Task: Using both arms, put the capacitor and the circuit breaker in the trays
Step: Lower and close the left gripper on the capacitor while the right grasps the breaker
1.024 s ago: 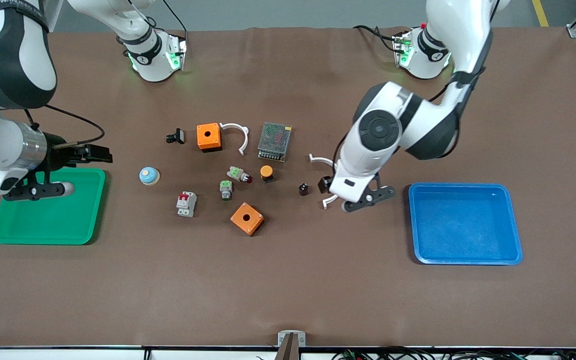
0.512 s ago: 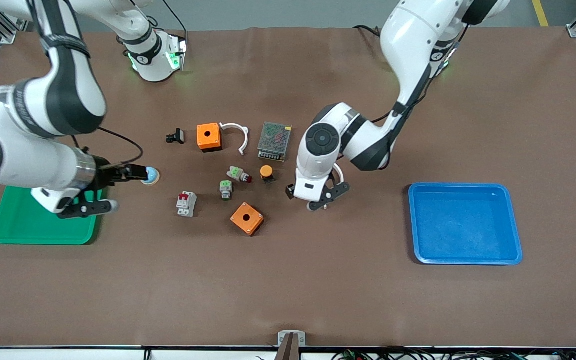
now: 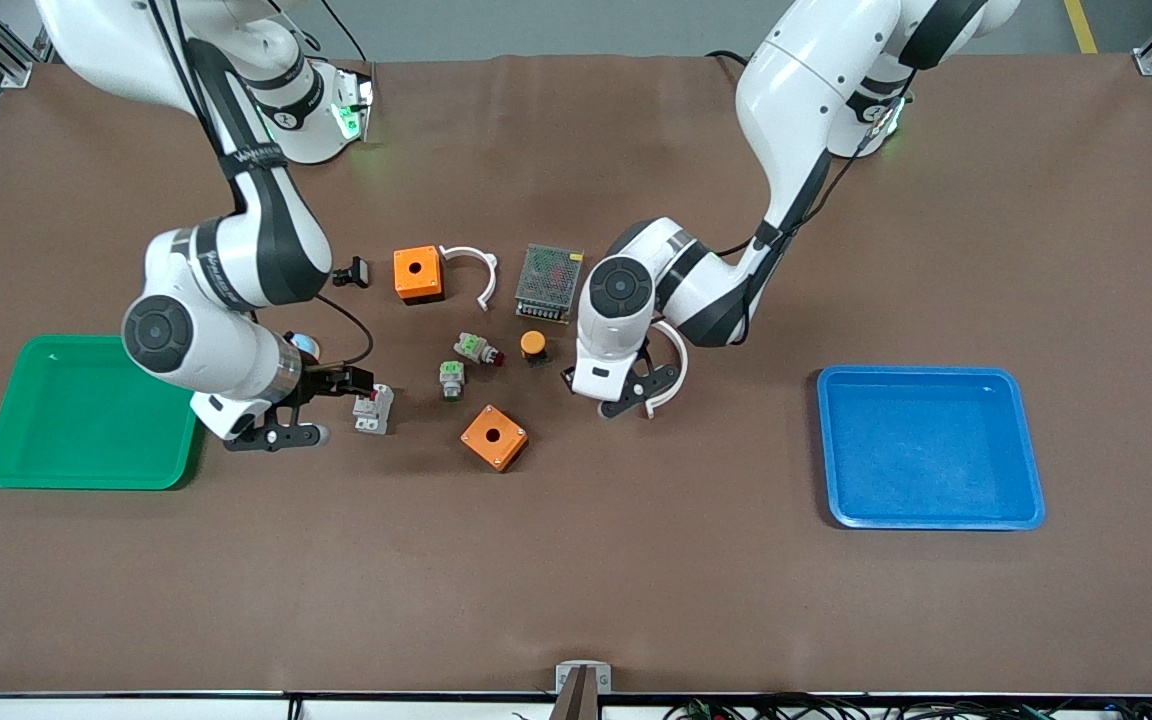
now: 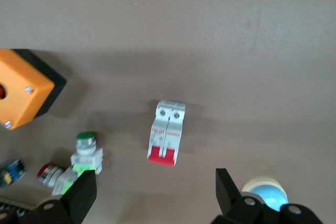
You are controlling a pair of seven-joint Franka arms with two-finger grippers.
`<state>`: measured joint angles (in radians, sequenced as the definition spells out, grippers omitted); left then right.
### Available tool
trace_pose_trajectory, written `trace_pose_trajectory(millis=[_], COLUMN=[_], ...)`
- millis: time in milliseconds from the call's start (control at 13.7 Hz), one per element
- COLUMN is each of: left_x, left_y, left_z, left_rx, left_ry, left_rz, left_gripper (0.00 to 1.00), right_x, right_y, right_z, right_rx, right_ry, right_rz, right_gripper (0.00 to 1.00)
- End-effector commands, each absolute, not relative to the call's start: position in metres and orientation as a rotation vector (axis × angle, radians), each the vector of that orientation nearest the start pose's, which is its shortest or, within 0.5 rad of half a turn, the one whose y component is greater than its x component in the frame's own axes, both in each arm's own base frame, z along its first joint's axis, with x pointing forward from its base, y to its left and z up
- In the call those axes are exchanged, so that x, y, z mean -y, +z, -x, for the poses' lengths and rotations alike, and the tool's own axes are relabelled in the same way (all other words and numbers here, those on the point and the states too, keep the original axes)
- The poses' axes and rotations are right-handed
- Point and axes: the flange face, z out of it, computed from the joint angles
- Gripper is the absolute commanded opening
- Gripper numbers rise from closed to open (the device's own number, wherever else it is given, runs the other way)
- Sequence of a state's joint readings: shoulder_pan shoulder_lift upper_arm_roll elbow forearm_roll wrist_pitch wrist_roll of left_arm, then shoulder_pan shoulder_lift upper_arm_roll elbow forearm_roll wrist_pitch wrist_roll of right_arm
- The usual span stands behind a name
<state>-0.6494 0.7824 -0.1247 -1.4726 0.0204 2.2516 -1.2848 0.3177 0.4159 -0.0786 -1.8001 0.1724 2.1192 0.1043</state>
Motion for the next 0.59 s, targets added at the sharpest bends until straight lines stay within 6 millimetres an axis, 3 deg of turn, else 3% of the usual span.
trace_pose_trajectory(millis=[0,220,512], left_x=[0.493,0.494,0.495], left_y=[0.211,0.206,0.203], left_z=[-0.526,-0.524,-0.522], left_rx=[0.842,0.852,0.833], left_ry=[0.064,0.071,0.058], left_rz=[3.047,3.038,3.033], left_gripper=[0.71,0.65,0.55], right_x=[-0.160,-0.161,-0.178], right_y=[0.280,0.253,0.234], right_z=[-0.622,-0.622,-0.614], right_rx=[0.026,0.020,-0.030], right_ry=[0.141,0.145,0.183], right_rz=[3.047,3.057,3.069], right_gripper=[1.00,1.00,1.00])
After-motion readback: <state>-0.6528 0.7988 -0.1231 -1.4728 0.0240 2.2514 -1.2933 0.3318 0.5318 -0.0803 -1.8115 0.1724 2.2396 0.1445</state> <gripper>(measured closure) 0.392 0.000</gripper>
